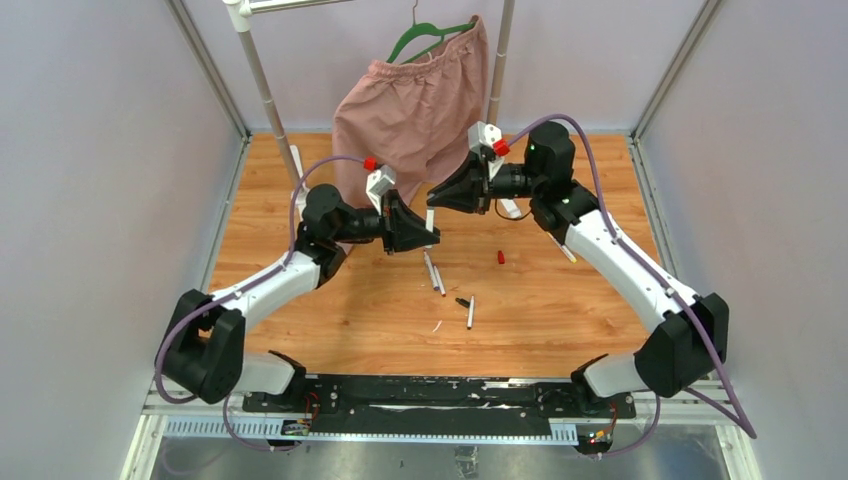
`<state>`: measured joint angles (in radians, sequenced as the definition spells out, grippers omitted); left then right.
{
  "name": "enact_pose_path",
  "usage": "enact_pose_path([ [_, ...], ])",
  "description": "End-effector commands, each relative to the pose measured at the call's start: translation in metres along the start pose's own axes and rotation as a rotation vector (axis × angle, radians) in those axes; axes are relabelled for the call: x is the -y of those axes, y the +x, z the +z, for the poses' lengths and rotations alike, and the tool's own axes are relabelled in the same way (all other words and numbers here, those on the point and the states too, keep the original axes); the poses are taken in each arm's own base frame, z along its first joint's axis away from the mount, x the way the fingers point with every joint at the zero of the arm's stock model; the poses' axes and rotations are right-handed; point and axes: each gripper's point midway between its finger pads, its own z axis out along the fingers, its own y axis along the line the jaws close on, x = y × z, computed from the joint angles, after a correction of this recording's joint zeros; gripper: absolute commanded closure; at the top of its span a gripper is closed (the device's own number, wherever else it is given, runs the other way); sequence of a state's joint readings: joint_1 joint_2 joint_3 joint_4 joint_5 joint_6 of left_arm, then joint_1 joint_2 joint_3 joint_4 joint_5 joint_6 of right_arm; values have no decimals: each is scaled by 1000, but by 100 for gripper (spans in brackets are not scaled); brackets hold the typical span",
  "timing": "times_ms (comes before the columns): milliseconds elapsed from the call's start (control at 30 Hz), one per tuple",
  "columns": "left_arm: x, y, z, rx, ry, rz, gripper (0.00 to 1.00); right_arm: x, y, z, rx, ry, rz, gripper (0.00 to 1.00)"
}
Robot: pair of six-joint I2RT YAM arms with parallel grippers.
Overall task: Insert the pens into the pen caps
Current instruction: Press the pen cap onto the pen.
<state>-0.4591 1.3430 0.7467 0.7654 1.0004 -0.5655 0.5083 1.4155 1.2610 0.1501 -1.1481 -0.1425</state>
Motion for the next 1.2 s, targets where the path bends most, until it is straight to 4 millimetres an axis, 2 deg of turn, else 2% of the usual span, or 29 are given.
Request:
enact_pose_path([
  [0, 50, -176, -28, 410, -129, 587, 100, -92, 105, -16, -226, -238, 651, 100],
  [100, 30, -179, -39, 432, -295, 619, 100, -92, 113, -15, -251, -223, 669, 100],
  [233, 15, -175, -36, 433, -453, 693, 100, -102, 118, -2, -264, -270, 701, 100],
  [333, 13, -176, -32, 448, -504, 710, 100, -105, 119, 3, -257, -274, 714, 100],
  [467, 24, -182, -33, 551, -466, 679, 100, -98, 124, 4, -253, -213, 732, 100],
  [633, 22, -195, -64, 702, -589, 656, 100, -77, 141, -2, -293, -64, 738, 100],
  [700, 30, -196, -58, 693, -538, 658, 100, -82, 140, -1, -288, -107, 755, 100],
  [833, 71, -190, -29, 595, -170, 638, 100, -98, 131, 0, -287, -205, 718, 100],
  [933, 83, -190, -30, 569, -17, 577, 100, -106, 124, -2, -279, -255, 690, 100],
  [1067, 85, -194, -41, 568, 63, 524, 100, -116, 120, -2, -282, -306, 685, 100],
  [1167, 74, -192, -39, 524, 22, 552, 100, -122, 121, -2, -302, -330, 686, 100],
])
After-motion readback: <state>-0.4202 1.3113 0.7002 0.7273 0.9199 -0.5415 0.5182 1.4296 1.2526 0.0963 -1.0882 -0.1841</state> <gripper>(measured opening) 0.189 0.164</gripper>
